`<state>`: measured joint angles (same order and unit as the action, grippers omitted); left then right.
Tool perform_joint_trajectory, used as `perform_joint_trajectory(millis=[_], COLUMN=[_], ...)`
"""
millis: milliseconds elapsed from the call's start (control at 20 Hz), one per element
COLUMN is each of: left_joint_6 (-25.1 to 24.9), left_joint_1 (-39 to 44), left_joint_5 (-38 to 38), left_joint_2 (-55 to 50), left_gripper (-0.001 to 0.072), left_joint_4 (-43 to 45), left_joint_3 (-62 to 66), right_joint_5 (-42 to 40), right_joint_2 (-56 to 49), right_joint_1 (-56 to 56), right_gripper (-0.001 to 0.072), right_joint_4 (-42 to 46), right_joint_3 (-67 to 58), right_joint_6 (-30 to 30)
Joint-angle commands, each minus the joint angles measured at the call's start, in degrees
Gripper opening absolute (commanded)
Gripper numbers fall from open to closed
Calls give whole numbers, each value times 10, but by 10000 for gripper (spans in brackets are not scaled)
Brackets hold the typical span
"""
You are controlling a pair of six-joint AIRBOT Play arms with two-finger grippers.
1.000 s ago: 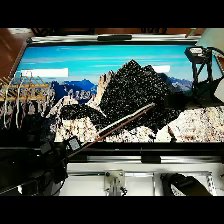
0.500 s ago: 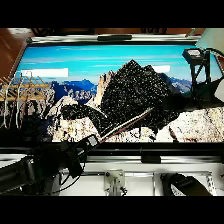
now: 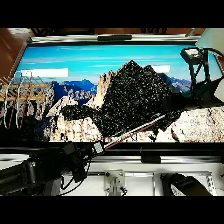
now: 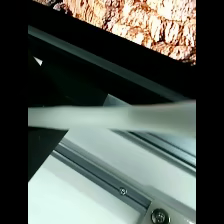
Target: Fold the shirts.
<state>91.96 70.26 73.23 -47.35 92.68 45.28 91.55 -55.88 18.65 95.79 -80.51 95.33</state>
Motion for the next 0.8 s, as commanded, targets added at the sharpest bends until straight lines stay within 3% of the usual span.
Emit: perform_joint_trajectory(millis=[0, 200, 450, 750], left_joint_6=[25, 68, 78, 168], left_joint_1=[5, 5, 37, 111], left_joint_5=[4, 20, 53, 58], left_joint_2=[0, 13, 53, 55], left_gripper=[46, 46, 46, 46], left_joint_4=[-62, -62, -73, -35], left_joint_3=[0, 0, 0, 0], right_joint_5=[-2, -1, -3, -3], right_joint_2=[0, 0, 0, 0], right_joint_1=[0, 0, 0, 0], right_gripper=[65, 64, 65, 65], right_joint_4=[3, 4, 18, 22], right_joint_3=[0, 0, 0, 0], right_joint_6=[-5, -5, -9, -9])
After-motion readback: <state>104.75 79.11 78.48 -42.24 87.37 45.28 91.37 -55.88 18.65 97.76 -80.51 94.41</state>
